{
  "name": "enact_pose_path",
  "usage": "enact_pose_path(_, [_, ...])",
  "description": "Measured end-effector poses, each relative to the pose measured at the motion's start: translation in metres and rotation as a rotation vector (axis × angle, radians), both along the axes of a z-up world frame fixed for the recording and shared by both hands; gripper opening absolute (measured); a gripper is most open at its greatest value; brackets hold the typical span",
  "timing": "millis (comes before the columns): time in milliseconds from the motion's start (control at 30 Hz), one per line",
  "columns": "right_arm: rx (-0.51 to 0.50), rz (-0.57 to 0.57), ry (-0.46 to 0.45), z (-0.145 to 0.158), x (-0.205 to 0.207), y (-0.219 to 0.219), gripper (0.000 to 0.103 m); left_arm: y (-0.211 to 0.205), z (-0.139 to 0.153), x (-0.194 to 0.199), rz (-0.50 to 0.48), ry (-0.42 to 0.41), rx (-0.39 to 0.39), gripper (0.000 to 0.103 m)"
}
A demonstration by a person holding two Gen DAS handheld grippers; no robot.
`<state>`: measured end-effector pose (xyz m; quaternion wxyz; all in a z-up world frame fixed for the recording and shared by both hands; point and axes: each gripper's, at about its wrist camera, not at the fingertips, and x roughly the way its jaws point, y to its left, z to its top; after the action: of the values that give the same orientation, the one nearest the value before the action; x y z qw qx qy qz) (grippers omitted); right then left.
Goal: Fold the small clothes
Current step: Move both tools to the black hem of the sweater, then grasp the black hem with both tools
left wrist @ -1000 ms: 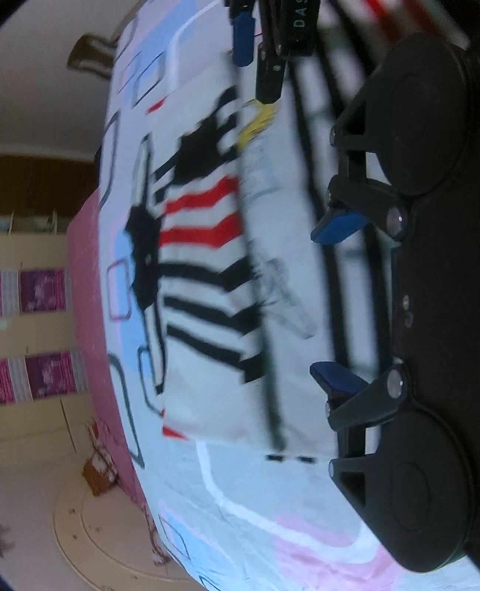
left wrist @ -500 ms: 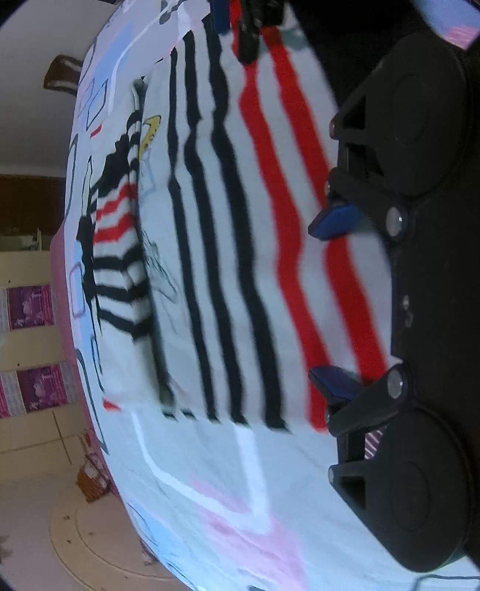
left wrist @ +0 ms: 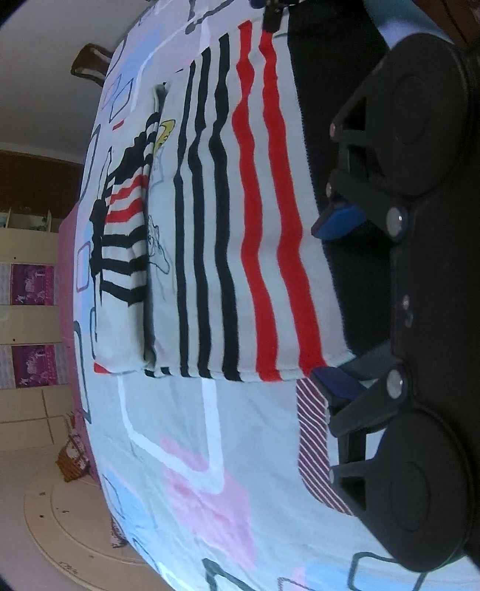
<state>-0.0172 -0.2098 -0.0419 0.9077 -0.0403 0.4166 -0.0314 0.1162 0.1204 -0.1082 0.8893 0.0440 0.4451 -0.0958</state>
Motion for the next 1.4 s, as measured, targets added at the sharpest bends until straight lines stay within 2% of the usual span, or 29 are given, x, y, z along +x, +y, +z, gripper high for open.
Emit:
enact_pose_path(267, [0.043, -0.101, 0.044, -0.007, -0.024, -0.023, 0.061, 0.014, -0.006, -0.010, 0.023, 0.056, -0.035, 0.079])
enact_pose_path(500, [0.104, -0.151, 0.061, -0.010, -0.034, -0.034, 0.062, 0.026, -0.012, -0.024, 0.034, 0.106, -0.097, 0.083])
enact_pose_path(533, [0.114, -0.157, 0.062, -0.010, -0.036, -0.034, 0.063, 0.027, -0.012, -0.026, 0.034, 0.109, -0.108, 0.083])
enact_pose_path(567, [0.124, -0.162, 0.065, -0.011, -0.037, -0.035, 0.069, 0.028, -0.013, -0.027, 0.036, 0.110, -0.121, 0.083])
enact_pose_path(667, [0.145, -0.163, 0.070, -0.014, -0.040, -0.034, 0.072, 0.027, -0.016, -0.031, 0.026, 0.104, -0.135, 0.080])
enact_pose_path(733, [0.164, -0.158, 0.069, -0.014, -0.043, -0.032, 0.072, 0.026, -0.016, -0.033, 0.008, 0.102, -0.152, 0.071])
enact_pose_path(800, [0.178, -0.158, 0.070, -0.015, -0.045, -0.031, 0.071, 0.024, -0.016, -0.035, -0.005, 0.095, -0.157, 0.053])
enact_pose_path(833, [0.187, -0.159, 0.070, -0.014, -0.047, -0.031, 0.061, 0.024, -0.016, -0.035, -0.007, 0.095, -0.171, 0.046])
enact_pose_path(867, [0.201, -0.158, 0.070, -0.014, -0.048, -0.031, 0.051, 0.025, -0.016, -0.034, -0.007, 0.100, -0.186, 0.034])
enact_pose_path(900, [0.210, -0.158, 0.072, -0.013, -0.049, -0.031, 0.047, 0.025, -0.016, -0.033, -0.011, 0.110, -0.202, 0.027])
enact_pose_path(1000, [0.225, -0.149, 0.082, -0.012, -0.049, -0.029, 0.038, 0.026, -0.016, -0.030, -0.023, 0.133, -0.240, 0.014])
enact_pose_path(1067, [0.248, -0.145, 0.094, -0.012, -0.049, -0.029, 0.018, 0.025, -0.015, -0.030, -0.036, 0.135, -0.254, 0.010])
enact_pose_path(1200, [0.296, -0.140, 0.117, -0.010, -0.047, -0.031, 0.004, 0.027, -0.009, -0.029, -0.050, 0.114, -0.286, 0.008])
enact_pose_path(1300, [0.349, -0.145, 0.102, -0.002, -0.047, -0.038, 0.004, 0.029, 0.002, -0.025, -0.060, 0.081, -0.313, 0.008])
enact_pose_path(1400, [0.356, -0.138, 0.060, 0.011, -0.045, -0.040, 0.004, 0.028, 0.016, -0.018, -0.070, 0.055, -0.338, 0.008])
